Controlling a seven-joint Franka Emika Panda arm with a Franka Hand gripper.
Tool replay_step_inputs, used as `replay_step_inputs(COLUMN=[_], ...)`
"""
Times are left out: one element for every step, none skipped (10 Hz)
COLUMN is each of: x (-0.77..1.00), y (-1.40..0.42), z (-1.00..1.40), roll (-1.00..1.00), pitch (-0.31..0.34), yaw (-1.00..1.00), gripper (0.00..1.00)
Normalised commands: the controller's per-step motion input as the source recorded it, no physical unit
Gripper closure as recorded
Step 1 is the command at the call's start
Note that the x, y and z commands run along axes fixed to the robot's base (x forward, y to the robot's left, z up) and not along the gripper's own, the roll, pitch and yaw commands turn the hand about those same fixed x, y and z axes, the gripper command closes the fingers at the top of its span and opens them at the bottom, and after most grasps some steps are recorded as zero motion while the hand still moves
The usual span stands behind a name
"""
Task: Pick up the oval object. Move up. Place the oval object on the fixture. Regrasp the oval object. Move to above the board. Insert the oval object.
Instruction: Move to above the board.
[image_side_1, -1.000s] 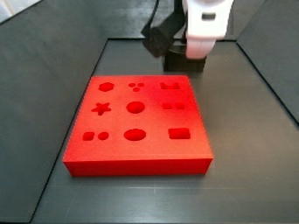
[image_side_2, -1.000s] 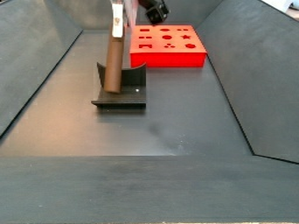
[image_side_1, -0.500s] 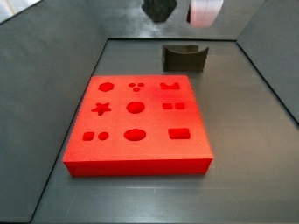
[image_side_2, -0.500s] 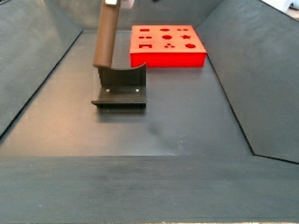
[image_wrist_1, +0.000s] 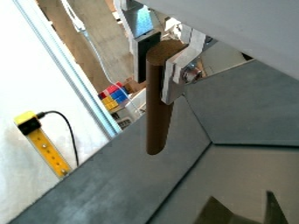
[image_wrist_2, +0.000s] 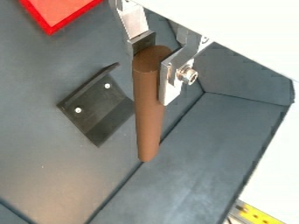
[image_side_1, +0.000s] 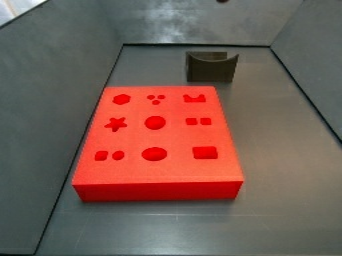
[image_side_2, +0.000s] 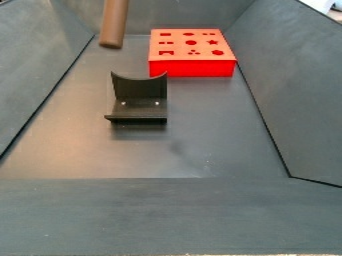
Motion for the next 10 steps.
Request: replay_step_inputs(x=[0.0,0.01,0.01,0.02,0.02,0.02,0.02,0.02,0.02,0.01], y=[0.02,0.02,0.01,0.0,0.0,-0.01,-0.02,-0.02,-0.02,-0.02], z=[1.0,1.0,1.0,1.0,1.0,1.0,0.85,0.69,0.59,0.38], roll=[-0.05,-0.05,-0.05,-0.05,-0.04,-0.05,-0.06,-0.06,-0.07,-0.07], pitch=[0.169,0.166,0.161,0.145,0.14,0.123,0.115,0.107,0.104,0.099], yaw=[0.08,0.1,0.1,0.11,0.11,0.11,0.11,0.1,0.1,0.09], gripper=[1.0,1.0,1.0,1.0,1.0,1.0,1.0,1.0,1.0,1.0])
